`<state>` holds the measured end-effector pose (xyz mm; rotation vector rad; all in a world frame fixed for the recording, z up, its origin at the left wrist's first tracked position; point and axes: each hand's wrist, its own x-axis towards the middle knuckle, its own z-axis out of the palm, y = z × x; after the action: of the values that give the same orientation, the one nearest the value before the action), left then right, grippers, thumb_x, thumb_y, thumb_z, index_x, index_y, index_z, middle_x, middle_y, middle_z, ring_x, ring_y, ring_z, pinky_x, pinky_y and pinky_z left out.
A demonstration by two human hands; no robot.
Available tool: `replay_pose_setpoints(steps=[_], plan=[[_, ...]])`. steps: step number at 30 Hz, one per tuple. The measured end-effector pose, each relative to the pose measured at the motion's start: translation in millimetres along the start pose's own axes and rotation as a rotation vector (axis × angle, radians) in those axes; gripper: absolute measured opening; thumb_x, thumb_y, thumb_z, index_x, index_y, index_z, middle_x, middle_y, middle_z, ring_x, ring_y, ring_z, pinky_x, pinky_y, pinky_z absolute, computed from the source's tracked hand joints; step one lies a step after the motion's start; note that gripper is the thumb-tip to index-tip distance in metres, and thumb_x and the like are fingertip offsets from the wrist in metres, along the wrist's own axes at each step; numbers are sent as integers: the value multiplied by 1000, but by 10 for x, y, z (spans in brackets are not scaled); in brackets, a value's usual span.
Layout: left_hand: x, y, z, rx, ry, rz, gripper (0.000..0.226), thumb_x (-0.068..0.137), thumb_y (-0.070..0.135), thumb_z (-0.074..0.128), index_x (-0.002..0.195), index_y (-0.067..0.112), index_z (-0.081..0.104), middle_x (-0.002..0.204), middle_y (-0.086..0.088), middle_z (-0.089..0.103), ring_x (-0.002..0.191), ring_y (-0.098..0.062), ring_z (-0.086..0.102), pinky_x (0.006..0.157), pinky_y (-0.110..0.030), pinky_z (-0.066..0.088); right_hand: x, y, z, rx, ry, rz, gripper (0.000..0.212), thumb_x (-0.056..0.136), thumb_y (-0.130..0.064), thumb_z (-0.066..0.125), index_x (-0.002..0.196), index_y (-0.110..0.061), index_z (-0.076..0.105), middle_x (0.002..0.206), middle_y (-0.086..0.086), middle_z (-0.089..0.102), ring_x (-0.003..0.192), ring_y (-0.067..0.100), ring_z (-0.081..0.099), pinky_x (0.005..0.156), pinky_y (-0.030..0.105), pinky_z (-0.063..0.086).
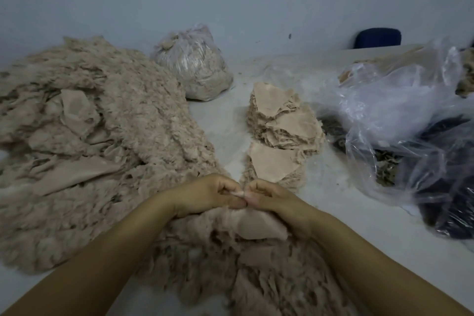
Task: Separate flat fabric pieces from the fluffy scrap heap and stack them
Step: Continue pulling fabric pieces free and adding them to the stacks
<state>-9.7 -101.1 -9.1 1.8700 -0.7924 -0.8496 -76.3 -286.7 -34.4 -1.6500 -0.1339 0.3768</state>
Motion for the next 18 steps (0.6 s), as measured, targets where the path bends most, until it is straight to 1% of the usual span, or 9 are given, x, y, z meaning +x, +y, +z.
replay_pose_setpoints(steps=[2,5,8,10,11,13,14,16,18], plan=[[33,14,-5,5,8,15,19,87,20,64,71,29,69,64,10,57,58,-3,50,56,-15,40,37,-6,12,52,99,13,24,72,-40,76,73,-22,61,68,-5,58,61,6,52,55,20,39],[23,-21,-96,13,5,-38,21,87,14,65,68,24,68,64,12,59,60,0,52,60,-15,41,40,7,-33,192,180,0,22,79,-21,72,66,-20,54,58,-5,54,50,7,48,47,20,37],[-57,-66,-213,90,-24,-90,16,88,17,64,74,23,70,69,17,67,69,4,60,70,-12,44,-21,-1,-163,308,240,-2,23,72,-25,70,69,-15,50,61,1,52,52,11,48,47,22,38],[-115,-83,-271,120,-97,-136,12,85,26,64,81,19,72,74,17,70,74,4,62,73,-13,45,-52,-19,-255,353,263,-8,24,72,-26,68,69,-14,48,65,5,52,55,16,49,50,26,39],[-118,-89,-276,117,-124,-142,23,82,32,64,88,12,73,80,13,71,77,2,63,75,-14,46,-56,-24,-283,373,250,-17,23,73,-24,68,69,-14,48,66,6,54,56,16,52,49,25,42],[-85,-74,-221,1,-134,-136,54,77,42,64,107,-4,67,96,-6,71,78,-2,66,75,-15,48,-34,-34,-264,435,198,-56,18,75,-15,68,78,-10,51,72,7,63,62,17,62,53,24,50],[-52,-56,-157,-112,-115,-146,62,74,45,64,109,-6,64,100,-14,69,79,-5,67,76,-16,50,-11,-34,-228,472,177,-86,19,75,-10,67,87,-7,53,79,9,67,70,19,65,59,26,55],[68,-19,11,-336,-8,-147,56,67,46,67,101,1,65,102,-16,64,89,-16,62,87,-27,48,38,-6,-161,516,158,-135,32,75,-4,66,105,-3,54,93,15,69,83,25,67,71,33,57],[181,9,126,-453,186,-102,36,73,38,67,90,7,62,95,-15,59,88,-23,54,83,-35,43,51,6,-133,505,155,-148,35,75,-3,69,107,-1,54,98,19,68,88,28,67,76,36,57]])
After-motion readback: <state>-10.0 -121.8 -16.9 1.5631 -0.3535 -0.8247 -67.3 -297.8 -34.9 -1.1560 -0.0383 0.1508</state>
